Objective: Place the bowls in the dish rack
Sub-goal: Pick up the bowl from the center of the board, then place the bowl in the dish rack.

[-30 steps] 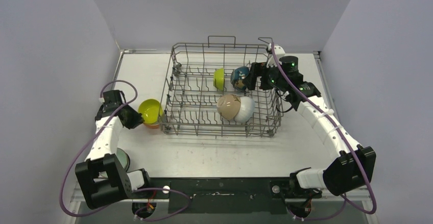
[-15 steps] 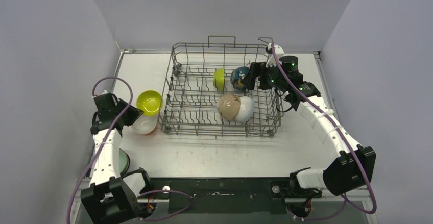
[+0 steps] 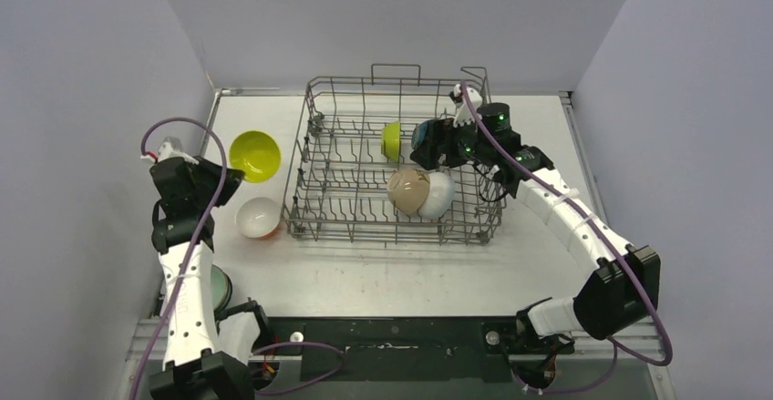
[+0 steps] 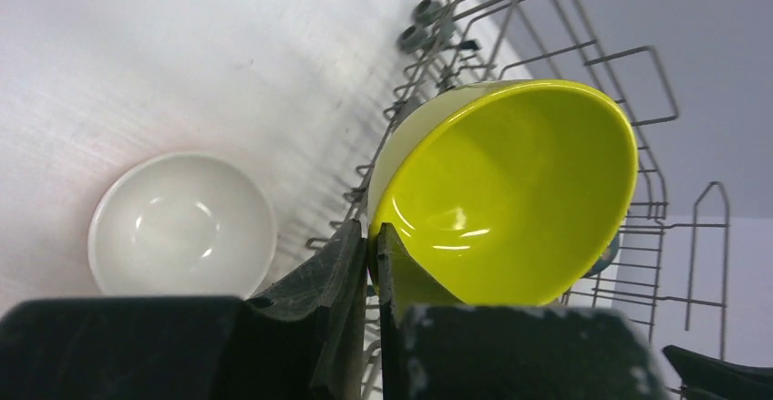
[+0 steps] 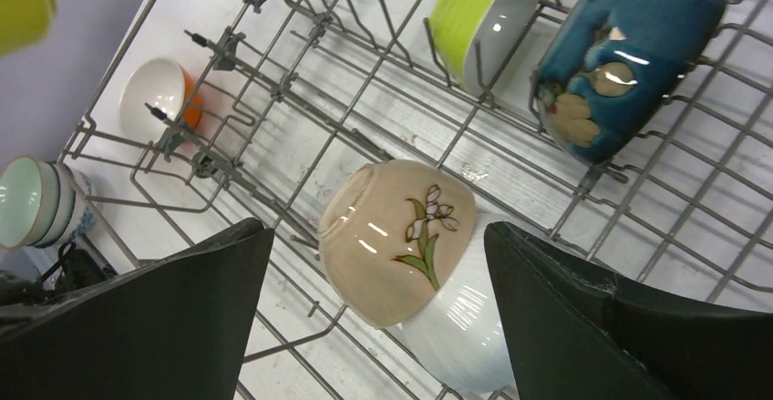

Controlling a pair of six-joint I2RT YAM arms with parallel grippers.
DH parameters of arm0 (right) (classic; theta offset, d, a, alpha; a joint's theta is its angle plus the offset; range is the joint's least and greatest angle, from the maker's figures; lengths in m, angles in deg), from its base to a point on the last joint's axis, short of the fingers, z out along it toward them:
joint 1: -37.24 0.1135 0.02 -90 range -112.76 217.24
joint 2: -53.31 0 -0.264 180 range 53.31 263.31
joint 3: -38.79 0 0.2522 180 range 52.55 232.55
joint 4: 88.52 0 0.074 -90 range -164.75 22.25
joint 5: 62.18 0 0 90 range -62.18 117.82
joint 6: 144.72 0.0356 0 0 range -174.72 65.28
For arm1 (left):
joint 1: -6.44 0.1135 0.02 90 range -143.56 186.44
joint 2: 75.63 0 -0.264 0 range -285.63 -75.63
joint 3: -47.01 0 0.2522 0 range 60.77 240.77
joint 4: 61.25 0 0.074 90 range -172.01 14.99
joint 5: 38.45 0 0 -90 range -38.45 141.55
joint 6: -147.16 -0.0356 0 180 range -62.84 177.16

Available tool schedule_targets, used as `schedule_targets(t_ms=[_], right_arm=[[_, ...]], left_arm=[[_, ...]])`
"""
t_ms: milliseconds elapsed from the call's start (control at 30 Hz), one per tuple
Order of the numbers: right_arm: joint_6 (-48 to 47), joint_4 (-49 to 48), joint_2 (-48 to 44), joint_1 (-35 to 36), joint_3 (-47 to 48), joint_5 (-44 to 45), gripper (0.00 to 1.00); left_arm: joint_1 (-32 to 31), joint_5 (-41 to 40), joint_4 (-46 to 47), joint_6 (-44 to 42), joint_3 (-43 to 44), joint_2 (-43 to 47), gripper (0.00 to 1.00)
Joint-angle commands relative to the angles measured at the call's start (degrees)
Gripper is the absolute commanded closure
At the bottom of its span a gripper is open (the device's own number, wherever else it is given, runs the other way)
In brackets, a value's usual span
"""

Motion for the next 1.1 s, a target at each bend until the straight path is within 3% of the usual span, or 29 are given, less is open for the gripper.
schedule_targets(t_ms=[0, 133, 367, 533, 833, 967, 1067], right_arm=[[1.21, -4.46, 0.51, 2.47, 2.49, -1.69, 0.1], [2.75, -6.42, 1.4, 4.59, 2.9, -2.88, 0.1], [8.02, -13.33, 1.83, 5.66, 2.25, -8.42, 0.1], [11.54, -17.97, 1.92, 6.27, 0.8, -10.3, 0.1], [10.81, -15.53, 3.11, 7.04, 1.06, -5.55, 0.1], [8.96, -12.95, 4.38, 7.3, 1.96, -3.63, 0.02], [8.02, -11.62, 5.33, 7.34, 2.64, -3.16, 0.16]], left_arm=[[-1.04, 1.45, 7.43, 0.21, 7.54, 1.18, 1.0], [-7.2, -0.53, 7.73, -2.1, 11.65, -0.47, 1.0], [-32.59, -18.92, 2.97, -7.43, 19.79, -7.58, 1.0], [-43.89, -26.34, 1.02, -8.1, 23.91, -14.17, 1.0], [-54.27, -30.28, 0.72, -8.14, 27.14, -20.26, 1.0], [-55.54, -28.74, 3.03, -7.86, 25.94, -19.95, 1.0], [-56.01, -28.52, 3.75, -7.83, 25.48, -19.59, 1.0]])
